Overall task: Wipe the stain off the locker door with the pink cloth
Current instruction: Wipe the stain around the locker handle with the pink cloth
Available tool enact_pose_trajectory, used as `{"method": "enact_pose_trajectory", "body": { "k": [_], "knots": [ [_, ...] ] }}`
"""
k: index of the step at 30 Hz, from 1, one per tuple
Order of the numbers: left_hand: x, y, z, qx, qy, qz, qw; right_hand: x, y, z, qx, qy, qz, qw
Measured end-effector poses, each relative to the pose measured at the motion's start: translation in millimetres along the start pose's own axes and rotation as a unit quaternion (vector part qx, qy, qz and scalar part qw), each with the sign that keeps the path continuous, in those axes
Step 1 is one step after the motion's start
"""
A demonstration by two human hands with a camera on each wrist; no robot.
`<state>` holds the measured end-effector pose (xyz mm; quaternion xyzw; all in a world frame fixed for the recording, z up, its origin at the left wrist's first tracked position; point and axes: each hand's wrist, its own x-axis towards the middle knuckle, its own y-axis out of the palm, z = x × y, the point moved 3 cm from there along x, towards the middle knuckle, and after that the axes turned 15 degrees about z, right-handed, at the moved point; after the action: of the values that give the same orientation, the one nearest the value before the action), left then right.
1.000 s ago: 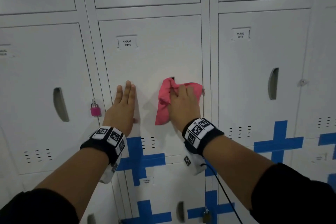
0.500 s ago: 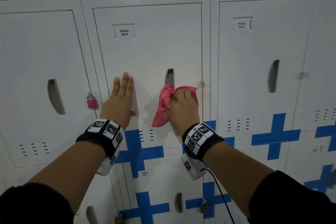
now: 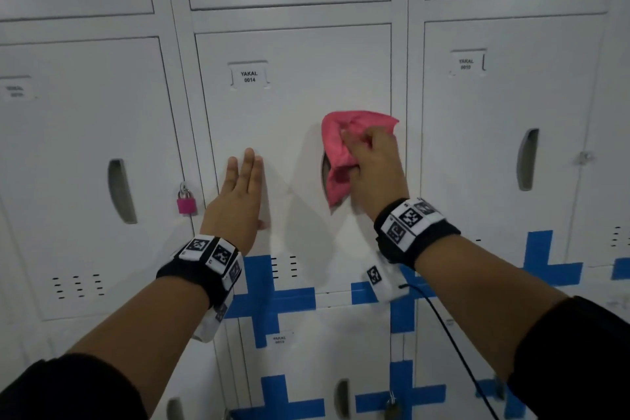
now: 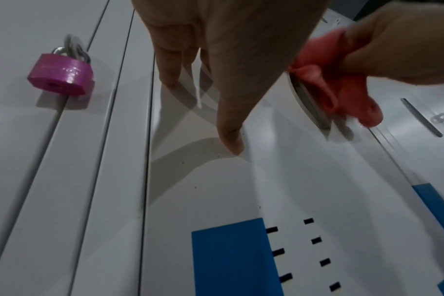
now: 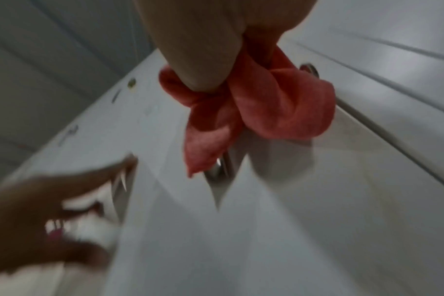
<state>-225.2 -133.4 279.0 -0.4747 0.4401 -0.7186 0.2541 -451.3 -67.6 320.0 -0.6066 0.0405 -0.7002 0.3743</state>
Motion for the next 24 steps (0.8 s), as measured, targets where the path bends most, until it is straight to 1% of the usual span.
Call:
{"method": "enact_pose_trajectory", "body": {
  "k": [2,3,4,7,9,10,13,15,16,18,19,20,24],
  "knots": [
    [0.3,0.0,0.0,0.004,0.0,0.001,1.0,-6.2,15.2,-3.0,-0.107,0.012,0.04,0.993],
    [0.6,0.0,0.0,0.007,0.0,-0.001,1.0,-14.1,24.8,-6.0,-0.14,0.017,0.054,0.988],
    [0.8,0.5,-0.1,0.007,0.001,-0.002,1.0,-23.8,33.4,-9.3,-0.146,0.026,0.063,0.987],
    [2.1,2.6,1.0,0.007,0.001,-0.004,1.0,-59.2,57.2,-20.4,-0.114,0.038,0.064,0.991],
    [3.1,4.0,1.7,0.013,0.001,-0.006,1.0,-83.4,71.4,-27.1,-0.081,0.048,0.076,0.993],
    [3.6,4.9,2.2,0.017,0.001,-0.007,1.0,-94.2,77.9,-29.2,-0.081,0.05,0.086,0.992],
    [3.9,6.4,2.9,0.018,0.001,-0.008,1.0,-121.2,94.1,-30.8,-0.085,0.063,0.141,0.984],
    [4.1,6.5,2.7,0.018,0.001,-0.007,1.0,-132.3,99.6,-26.1,-0.076,0.052,0.192,0.977],
    [4.5,6.7,2.4,0.016,0.003,-0.006,1.0,-134.2,99.1,-24.5,-0.072,0.044,0.211,0.974],
    [4.7,6.2,2.8,0.007,0.006,-0.005,1.0,-129.2,90.2,-20.6,-0.038,0.052,0.23,0.971],
    [4.8,5.8,3.1,0.004,0.006,-0.005,1.0,-122.2,82.5,-17.0,-0.018,0.057,0.222,0.973],
    [4.7,5.5,3.1,0.003,0.006,-0.005,1.0,-111.8,72.6,-12.5,-0.007,0.054,0.197,0.979],
    [3.6,3.1,2.2,-0.01,0.007,-0.007,1.0,-50.9,25.7,11.8,0.002,0.022,0.047,0.999]
  ]
}}
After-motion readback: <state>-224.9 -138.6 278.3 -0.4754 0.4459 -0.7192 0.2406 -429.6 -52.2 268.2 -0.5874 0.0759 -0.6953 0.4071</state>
